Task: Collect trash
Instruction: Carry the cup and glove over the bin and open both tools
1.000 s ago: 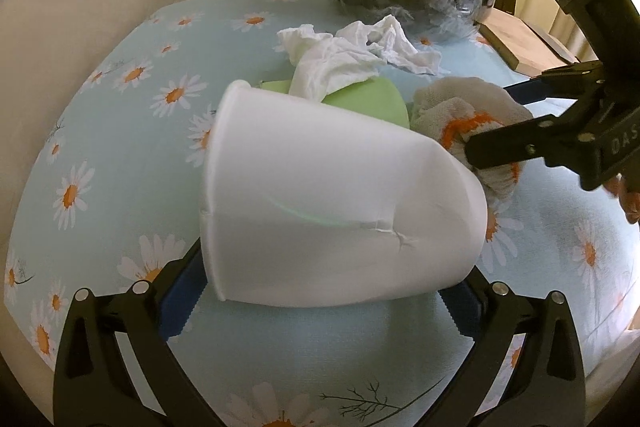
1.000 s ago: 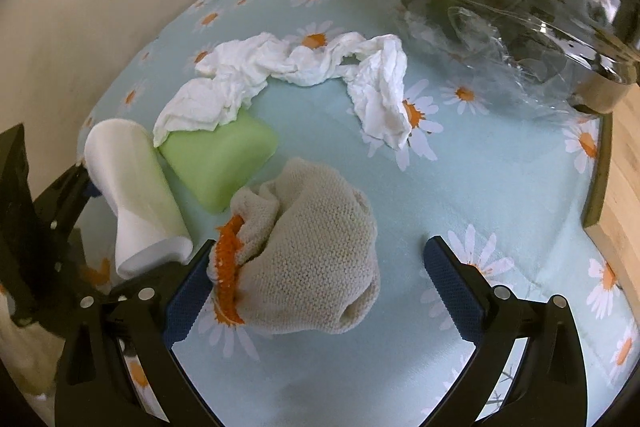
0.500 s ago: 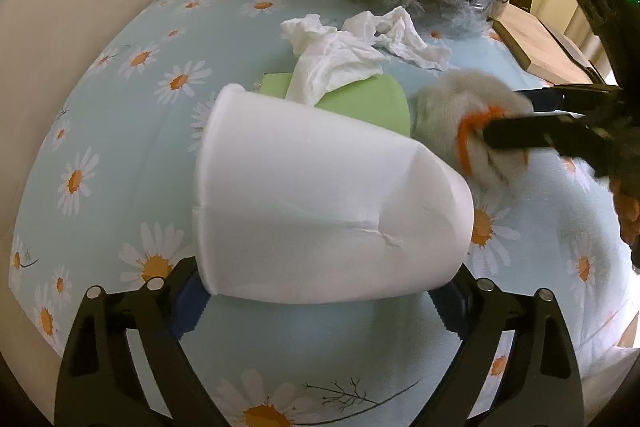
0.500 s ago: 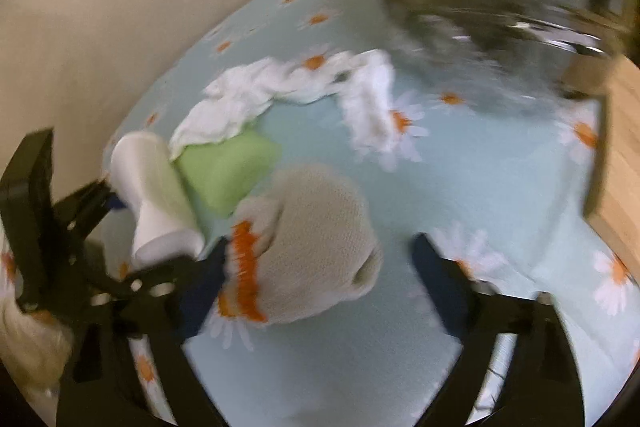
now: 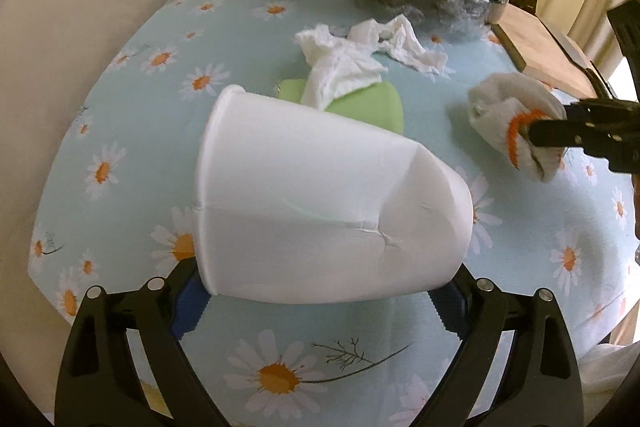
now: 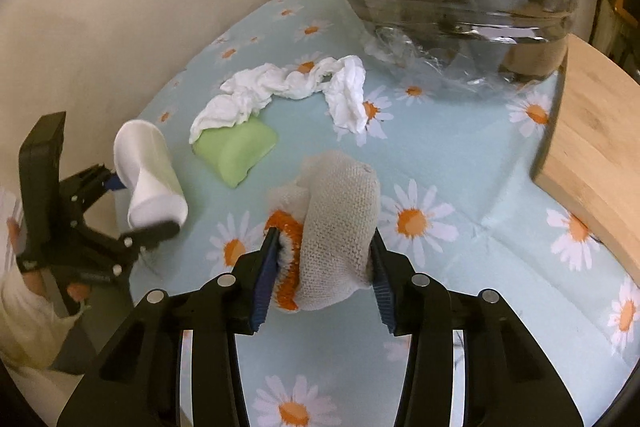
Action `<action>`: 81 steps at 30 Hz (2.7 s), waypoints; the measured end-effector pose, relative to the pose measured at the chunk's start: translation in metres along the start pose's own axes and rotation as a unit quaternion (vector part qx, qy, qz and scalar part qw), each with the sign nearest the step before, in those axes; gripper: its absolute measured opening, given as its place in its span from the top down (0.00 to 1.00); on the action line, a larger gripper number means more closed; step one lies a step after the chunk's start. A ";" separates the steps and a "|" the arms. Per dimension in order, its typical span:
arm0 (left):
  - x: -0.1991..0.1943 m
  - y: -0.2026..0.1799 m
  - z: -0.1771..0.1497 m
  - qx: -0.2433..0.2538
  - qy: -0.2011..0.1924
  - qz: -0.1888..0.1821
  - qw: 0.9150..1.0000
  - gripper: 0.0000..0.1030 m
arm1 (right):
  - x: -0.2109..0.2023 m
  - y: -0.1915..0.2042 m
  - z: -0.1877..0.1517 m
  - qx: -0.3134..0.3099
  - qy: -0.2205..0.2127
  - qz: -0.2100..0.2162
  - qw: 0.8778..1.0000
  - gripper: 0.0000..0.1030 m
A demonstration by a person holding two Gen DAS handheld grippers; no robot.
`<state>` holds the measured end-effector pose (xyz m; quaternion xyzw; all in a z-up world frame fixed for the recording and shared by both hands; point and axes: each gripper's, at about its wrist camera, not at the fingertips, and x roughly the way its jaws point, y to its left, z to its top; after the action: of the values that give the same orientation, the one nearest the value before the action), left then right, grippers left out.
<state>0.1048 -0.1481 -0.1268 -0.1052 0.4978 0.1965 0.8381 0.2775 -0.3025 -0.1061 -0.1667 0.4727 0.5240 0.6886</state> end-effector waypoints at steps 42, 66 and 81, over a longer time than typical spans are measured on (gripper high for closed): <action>-0.085 0.012 0.105 0.073 -0.072 -0.072 0.992 0.13 | -0.157 0.035 0.015 0.047 -0.155 -0.082 0.983 0.65; -0.081 0.039 0.169 0.228 -0.057 -0.190 0.953 0.13 | -0.155 0.092 0.074 0.132 -0.221 -0.112 0.960 0.65; -0.088 0.029 0.222 0.236 -0.090 -0.199 0.947 0.13 | -0.181 0.067 0.112 0.123 -0.244 -0.142 0.951 0.65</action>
<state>0.2310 -0.0595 0.0580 0.0167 0.4217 -0.0892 0.9022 0.2709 -0.2970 0.1173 -0.0132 0.3220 0.3834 0.8656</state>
